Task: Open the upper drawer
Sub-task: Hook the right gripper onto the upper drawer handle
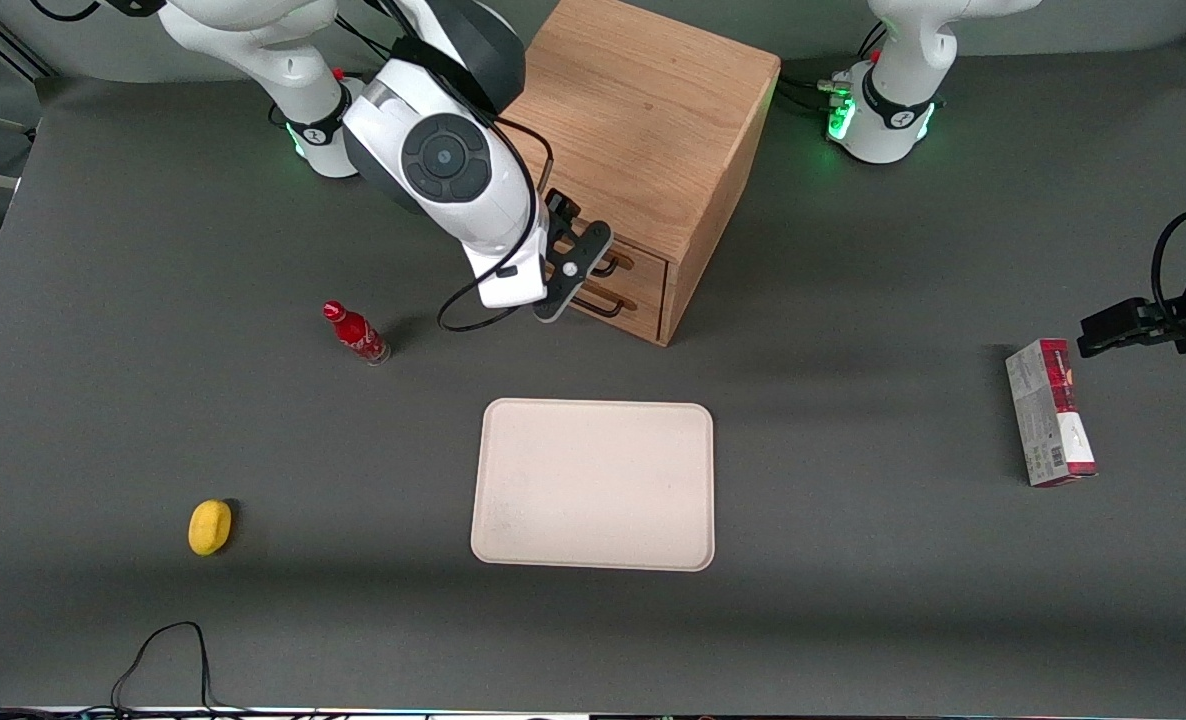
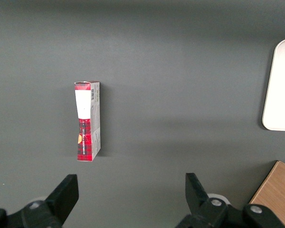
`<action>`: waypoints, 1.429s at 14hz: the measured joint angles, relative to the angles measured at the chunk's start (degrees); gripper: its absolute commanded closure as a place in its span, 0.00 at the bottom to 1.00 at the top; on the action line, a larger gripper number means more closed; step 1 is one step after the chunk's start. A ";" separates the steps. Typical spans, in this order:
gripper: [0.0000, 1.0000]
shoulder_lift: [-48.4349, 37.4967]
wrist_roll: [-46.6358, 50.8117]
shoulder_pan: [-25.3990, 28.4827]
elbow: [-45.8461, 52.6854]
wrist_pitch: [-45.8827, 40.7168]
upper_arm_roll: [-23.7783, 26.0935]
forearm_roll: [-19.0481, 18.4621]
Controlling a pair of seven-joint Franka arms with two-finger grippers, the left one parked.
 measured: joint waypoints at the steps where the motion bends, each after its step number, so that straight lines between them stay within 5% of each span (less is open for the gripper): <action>1: 0.00 0.35 -0.34 -0.01 -0.10 0.24 0.00 -0.76; 12: 0.00 2.23 -1.23 0.33 -2.83 2.86 0.06 -1.52; 20: 0.00 2.30 -7.94 -0.77 -1.86 3.49 -0.57 -7.57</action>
